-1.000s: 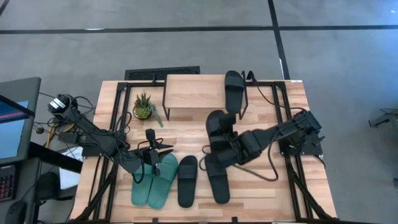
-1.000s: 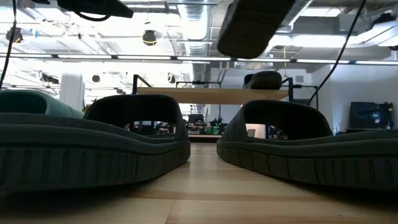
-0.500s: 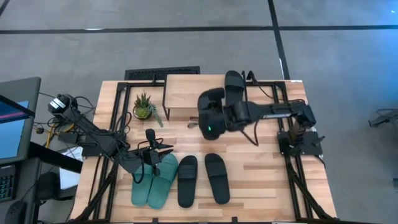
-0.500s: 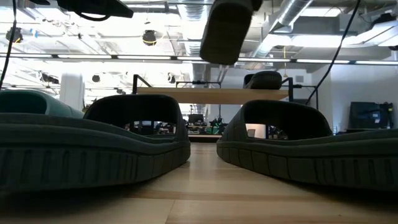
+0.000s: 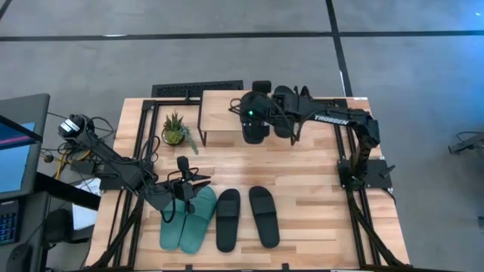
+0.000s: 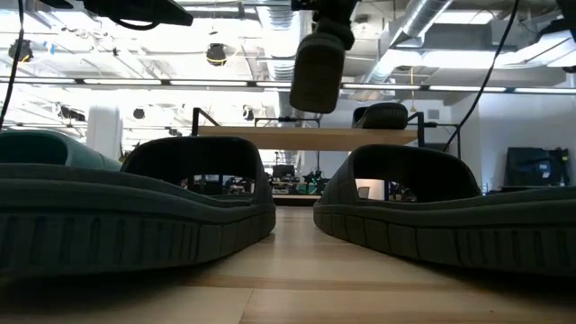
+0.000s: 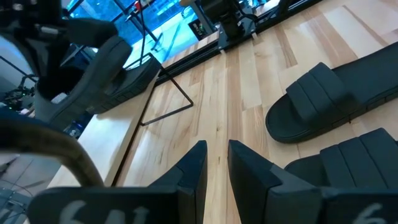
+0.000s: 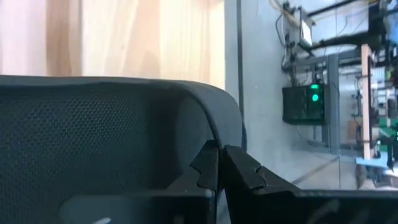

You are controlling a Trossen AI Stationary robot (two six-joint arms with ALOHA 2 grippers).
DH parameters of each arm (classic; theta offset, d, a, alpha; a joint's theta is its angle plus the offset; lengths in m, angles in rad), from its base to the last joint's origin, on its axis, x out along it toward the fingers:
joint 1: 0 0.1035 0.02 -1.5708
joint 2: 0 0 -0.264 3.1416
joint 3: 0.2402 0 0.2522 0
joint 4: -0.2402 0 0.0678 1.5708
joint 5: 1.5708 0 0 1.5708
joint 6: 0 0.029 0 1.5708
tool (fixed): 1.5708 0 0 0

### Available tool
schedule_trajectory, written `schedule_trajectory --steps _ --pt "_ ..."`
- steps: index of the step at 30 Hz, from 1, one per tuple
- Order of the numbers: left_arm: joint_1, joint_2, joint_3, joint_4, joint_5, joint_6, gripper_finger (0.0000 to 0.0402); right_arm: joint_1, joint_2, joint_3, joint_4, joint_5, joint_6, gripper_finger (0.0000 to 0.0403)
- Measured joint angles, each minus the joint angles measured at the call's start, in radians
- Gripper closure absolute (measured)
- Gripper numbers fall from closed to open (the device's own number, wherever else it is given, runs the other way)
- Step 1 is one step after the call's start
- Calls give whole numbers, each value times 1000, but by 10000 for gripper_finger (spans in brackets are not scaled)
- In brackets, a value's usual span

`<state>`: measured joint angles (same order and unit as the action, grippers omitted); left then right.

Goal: Pick and place slides into the shelf
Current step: Put the black slipper on the shelf

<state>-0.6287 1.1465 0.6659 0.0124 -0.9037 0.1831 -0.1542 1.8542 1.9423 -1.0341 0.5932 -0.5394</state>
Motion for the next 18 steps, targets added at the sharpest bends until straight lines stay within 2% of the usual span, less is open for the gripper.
schedule_trajectory --steps 9,18 --pt "0 0 0 -1 -2 5 346 -66 0 -1 66 -25 -72 403" --pt "0 0 0 -5 -4 -6 346 -122 0 -68 127 -43 -100 403"
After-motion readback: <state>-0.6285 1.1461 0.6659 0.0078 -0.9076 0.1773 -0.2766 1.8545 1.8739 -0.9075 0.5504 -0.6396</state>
